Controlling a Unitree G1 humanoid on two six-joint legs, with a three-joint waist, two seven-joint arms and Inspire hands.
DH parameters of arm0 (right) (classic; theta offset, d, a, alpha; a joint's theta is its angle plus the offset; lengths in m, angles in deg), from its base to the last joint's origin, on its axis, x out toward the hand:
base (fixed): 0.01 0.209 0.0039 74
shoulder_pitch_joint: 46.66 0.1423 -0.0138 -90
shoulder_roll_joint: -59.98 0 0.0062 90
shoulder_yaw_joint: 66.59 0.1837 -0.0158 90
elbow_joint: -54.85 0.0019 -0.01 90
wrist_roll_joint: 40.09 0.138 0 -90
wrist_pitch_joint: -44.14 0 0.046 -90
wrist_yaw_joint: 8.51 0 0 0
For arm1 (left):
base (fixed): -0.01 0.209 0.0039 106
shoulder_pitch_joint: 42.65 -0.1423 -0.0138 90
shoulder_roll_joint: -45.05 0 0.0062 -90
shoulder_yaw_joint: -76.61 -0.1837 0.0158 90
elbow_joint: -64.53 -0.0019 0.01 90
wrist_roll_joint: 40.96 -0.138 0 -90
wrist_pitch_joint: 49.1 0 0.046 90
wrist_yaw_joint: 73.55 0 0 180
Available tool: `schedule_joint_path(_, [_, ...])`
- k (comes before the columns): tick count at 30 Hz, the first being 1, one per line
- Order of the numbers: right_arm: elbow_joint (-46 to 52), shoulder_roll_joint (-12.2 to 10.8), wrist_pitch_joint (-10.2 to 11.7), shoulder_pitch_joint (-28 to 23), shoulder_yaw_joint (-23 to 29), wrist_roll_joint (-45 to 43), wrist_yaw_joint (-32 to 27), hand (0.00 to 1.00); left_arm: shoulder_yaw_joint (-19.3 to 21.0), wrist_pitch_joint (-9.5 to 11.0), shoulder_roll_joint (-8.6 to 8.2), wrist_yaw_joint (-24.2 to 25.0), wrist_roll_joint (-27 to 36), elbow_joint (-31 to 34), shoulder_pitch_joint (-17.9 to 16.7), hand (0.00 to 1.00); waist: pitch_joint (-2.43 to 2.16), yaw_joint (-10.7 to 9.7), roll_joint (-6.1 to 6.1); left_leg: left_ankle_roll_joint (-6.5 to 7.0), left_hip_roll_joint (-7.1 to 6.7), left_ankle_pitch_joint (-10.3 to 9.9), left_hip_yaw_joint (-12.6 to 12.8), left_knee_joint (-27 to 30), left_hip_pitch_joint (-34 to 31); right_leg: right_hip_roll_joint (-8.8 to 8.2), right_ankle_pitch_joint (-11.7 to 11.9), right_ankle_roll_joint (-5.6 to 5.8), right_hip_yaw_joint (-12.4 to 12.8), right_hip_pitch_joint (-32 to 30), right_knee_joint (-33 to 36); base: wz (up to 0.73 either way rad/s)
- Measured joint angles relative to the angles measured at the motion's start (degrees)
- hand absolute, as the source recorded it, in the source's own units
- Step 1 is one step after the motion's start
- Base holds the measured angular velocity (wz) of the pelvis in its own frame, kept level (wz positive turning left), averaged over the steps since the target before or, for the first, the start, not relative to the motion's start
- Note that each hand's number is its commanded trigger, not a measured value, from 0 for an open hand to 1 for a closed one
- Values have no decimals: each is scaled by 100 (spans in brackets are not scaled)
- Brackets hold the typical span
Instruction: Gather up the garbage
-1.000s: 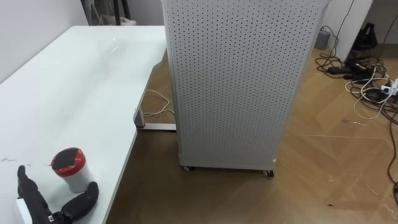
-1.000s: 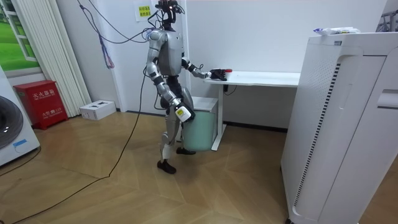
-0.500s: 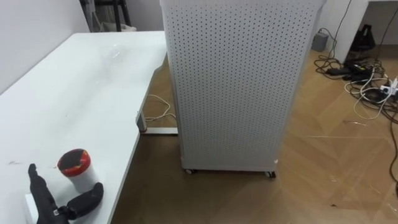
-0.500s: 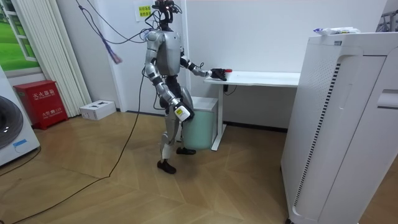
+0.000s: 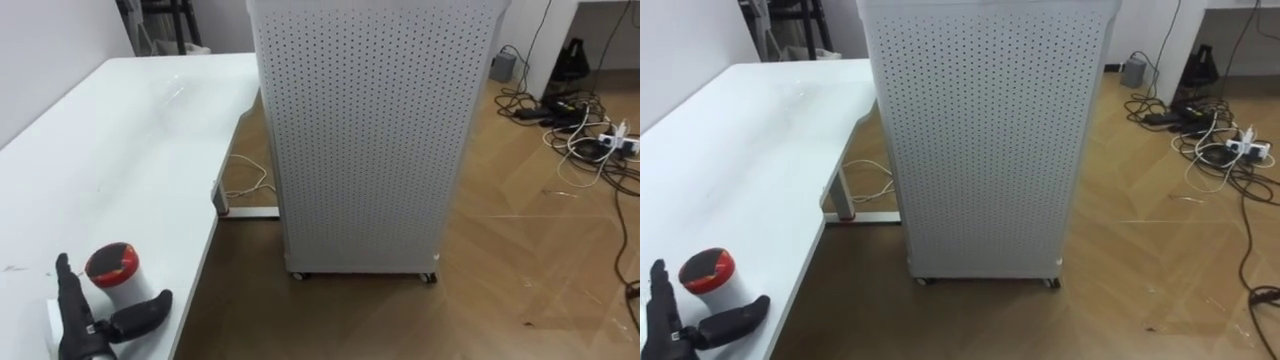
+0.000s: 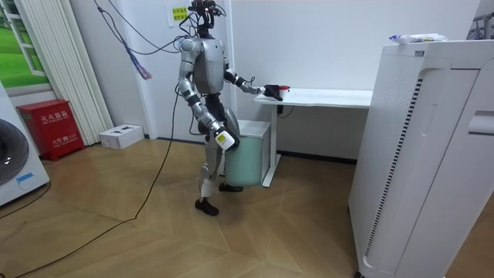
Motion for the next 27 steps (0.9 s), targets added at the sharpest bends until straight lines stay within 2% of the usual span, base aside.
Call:
schedule_joint_path(6, [0,23,0,3,2,0,-9,100,1,-36,0,256,265,-86,224,0,32,-12,53,16,4,6,65,6,-27,-9,10,17,14,-14,3,0])
schedule_joint_path(7, [0,23,0,3,2,0,-7,100,1,-38,0,290,266,-116,258,68,34,-11,56,18,4,7,69,4,-33,-10,11,18,15,-13,5,0])
schedule_joint_path(8, [0,23,0,4,0,0,-7,100,-1,-40,0,365,266,-173,328,100,35,-12,59,20,6,7,80,-2,-41,-11,11,19,20,-12,13,-4])
schedule_joint_path(12, [-2,23,0,3,-10,-1,-15,100,-46,-40,-2,558,257,-200,453,100,39,-57,60,34,6,-1,129,3,-40,-23,14,25,57,-29,15,-5])
schedule_joint_path(17, [-6,39,0,4,-13,-1,-70,100,27,-39,12,505,258,-200,533,100,43,-46,70,49,15,-9,257,-11,-45,-47,17,33,85,-83,16,-2])
schedule_joint_path(23, [-6,38,0,9,-15,1,-69,100,53,-37,31,504,258,-200,591,100,43,-50,70,69,11,-21,284,-5,-106,-54,26,49,142,-140,18,-1])
schedule_joint_path(27, [-6,38,-1,10,-22,6,-74,100,-53,-38,30,607,261,-205,600,100,45,-62,67,69,15,-21,316,-2,-114,-61,26,50,145,-154,17,0])
